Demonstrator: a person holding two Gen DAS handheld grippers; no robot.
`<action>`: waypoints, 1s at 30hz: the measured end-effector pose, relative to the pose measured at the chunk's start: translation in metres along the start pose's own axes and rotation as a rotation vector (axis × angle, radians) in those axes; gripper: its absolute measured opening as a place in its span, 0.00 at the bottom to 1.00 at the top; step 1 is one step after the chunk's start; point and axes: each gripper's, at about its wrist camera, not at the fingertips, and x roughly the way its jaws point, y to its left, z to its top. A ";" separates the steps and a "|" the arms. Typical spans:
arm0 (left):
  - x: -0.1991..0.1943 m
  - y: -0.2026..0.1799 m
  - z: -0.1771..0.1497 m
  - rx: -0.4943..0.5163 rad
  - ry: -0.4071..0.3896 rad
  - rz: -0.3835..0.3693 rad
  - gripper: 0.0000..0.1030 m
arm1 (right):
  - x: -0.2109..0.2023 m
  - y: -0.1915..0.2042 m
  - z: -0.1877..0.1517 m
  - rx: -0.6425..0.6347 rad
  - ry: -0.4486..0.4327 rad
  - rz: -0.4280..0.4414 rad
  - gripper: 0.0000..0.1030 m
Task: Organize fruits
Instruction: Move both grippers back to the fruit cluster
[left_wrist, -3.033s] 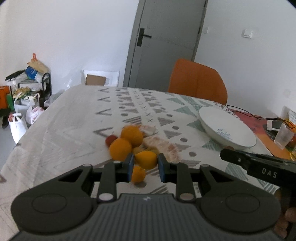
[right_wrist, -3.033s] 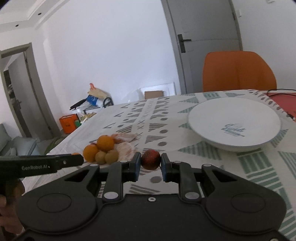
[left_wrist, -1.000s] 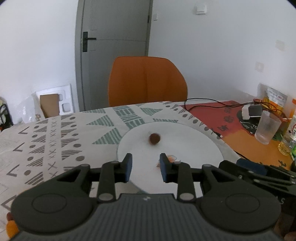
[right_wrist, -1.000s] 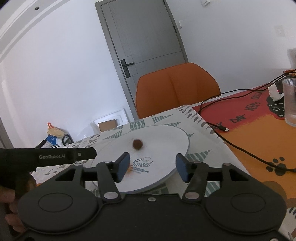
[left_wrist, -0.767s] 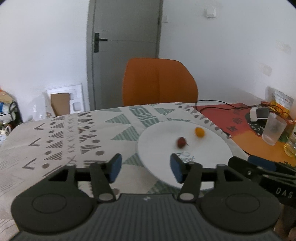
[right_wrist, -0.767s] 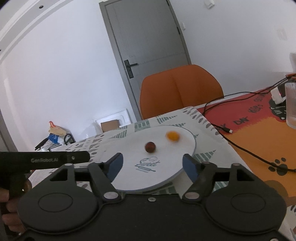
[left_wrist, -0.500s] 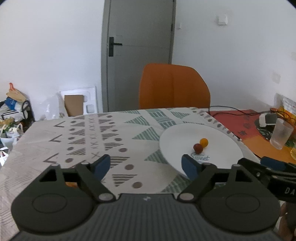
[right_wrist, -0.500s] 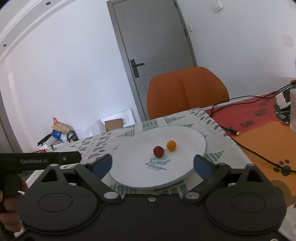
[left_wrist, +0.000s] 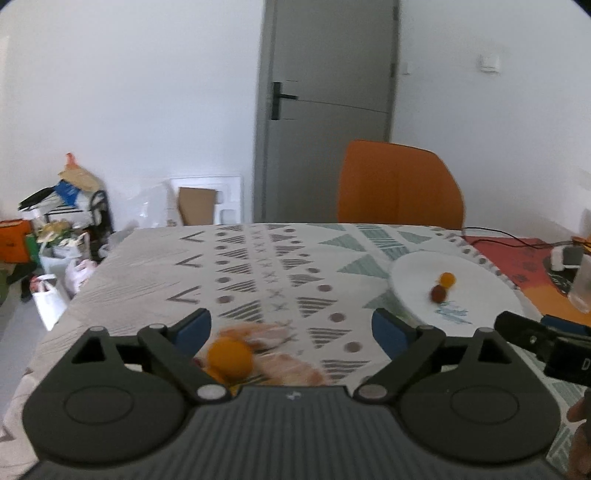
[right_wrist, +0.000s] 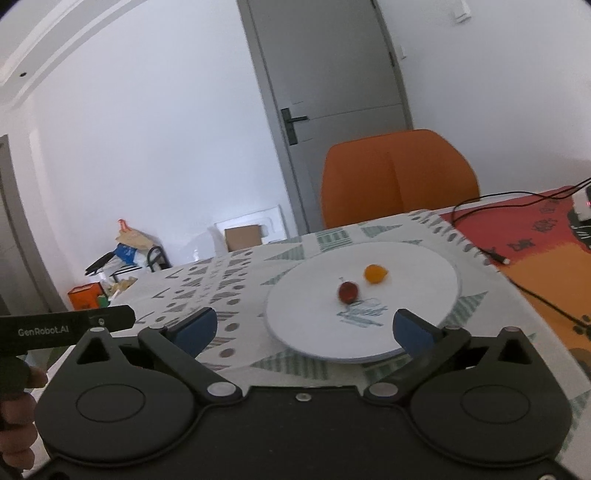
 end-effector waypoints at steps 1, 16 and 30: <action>-0.001 0.005 -0.002 -0.008 0.004 0.008 0.90 | 0.001 0.003 -0.001 -0.002 0.004 0.003 1.00; -0.013 0.058 -0.023 -0.116 0.036 0.044 0.90 | 0.013 0.041 -0.012 -0.042 0.056 0.023 1.00; -0.006 0.077 -0.051 -0.187 0.074 0.010 0.85 | 0.030 0.064 -0.025 -0.072 0.137 0.071 1.00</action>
